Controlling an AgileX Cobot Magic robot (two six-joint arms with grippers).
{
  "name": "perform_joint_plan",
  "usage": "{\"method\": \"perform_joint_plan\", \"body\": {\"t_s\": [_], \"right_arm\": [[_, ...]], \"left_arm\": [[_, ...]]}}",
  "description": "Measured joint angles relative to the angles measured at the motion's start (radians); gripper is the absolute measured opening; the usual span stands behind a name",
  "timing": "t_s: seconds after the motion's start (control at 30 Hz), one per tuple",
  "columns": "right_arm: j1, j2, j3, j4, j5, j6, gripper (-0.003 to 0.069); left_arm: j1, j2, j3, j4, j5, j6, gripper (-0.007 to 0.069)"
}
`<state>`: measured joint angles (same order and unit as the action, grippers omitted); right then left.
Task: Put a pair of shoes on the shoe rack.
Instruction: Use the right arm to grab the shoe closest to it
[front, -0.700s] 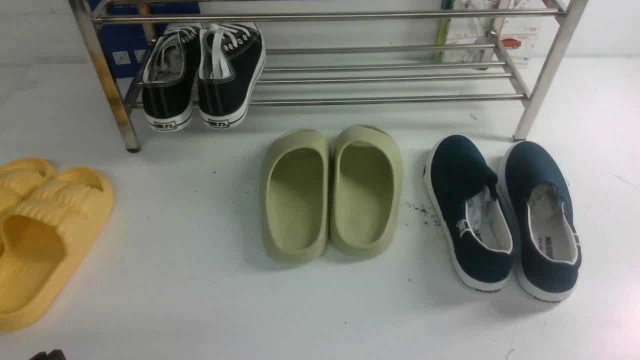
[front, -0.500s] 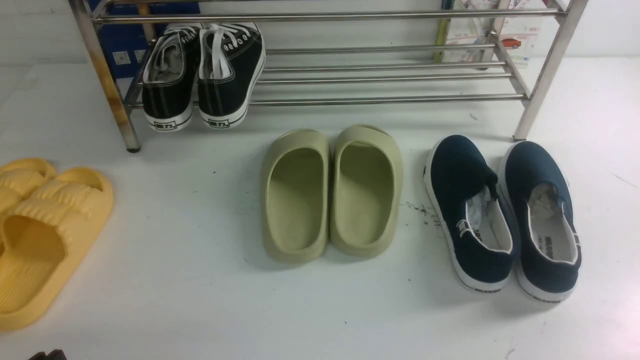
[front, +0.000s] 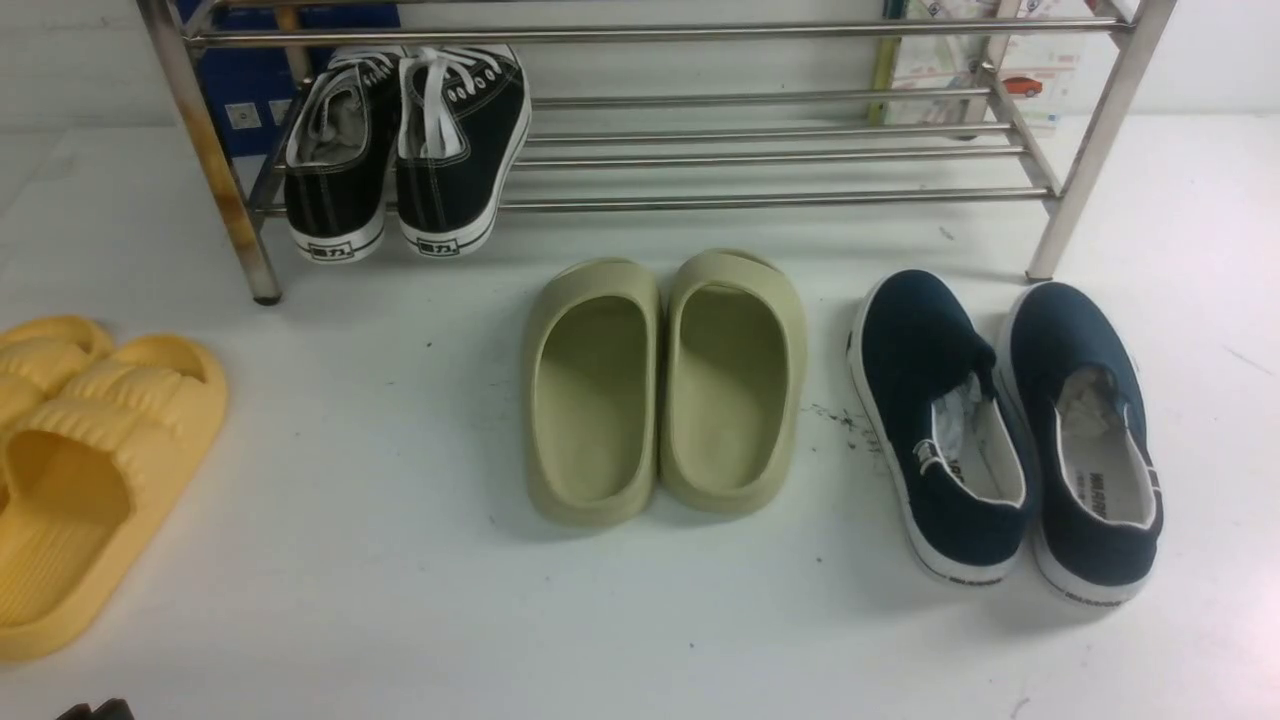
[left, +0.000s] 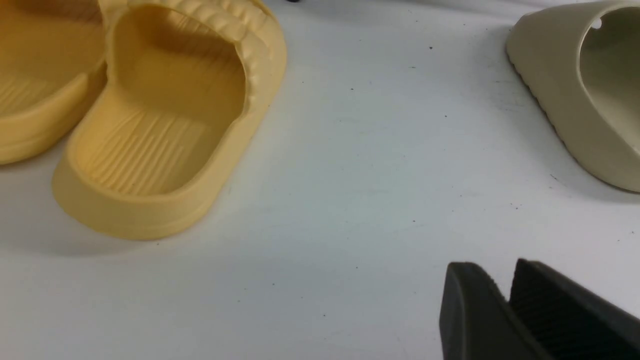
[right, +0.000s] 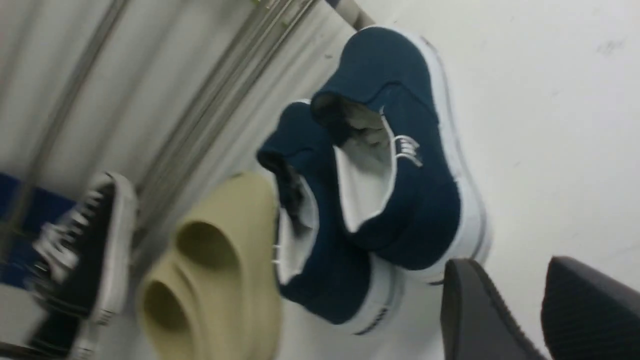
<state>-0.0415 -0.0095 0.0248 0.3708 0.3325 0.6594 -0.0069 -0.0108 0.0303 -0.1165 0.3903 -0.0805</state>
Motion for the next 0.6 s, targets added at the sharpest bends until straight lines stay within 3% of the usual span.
{"method": "perform_joint_plan", "body": {"t_s": [0.07,0.33,0.6], "right_arm": [[0.000,0.000,0.000,0.083,-0.021,0.061,0.0244],[0.000,0.000,0.000,0.083,-0.042,0.063,0.0246],[0.000,0.000,-0.067,0.062,-0.005,-0.140,0.0223]], "left_arm": [[0.000,0.000,0.000,0.000,0.000,0.000,0.0138],[0.000,0.000,0.000,0.000,0.000,0.000,0.0148],[0.000,0.000,0.000,0.000,0.000,0.000,0.0155]]}}
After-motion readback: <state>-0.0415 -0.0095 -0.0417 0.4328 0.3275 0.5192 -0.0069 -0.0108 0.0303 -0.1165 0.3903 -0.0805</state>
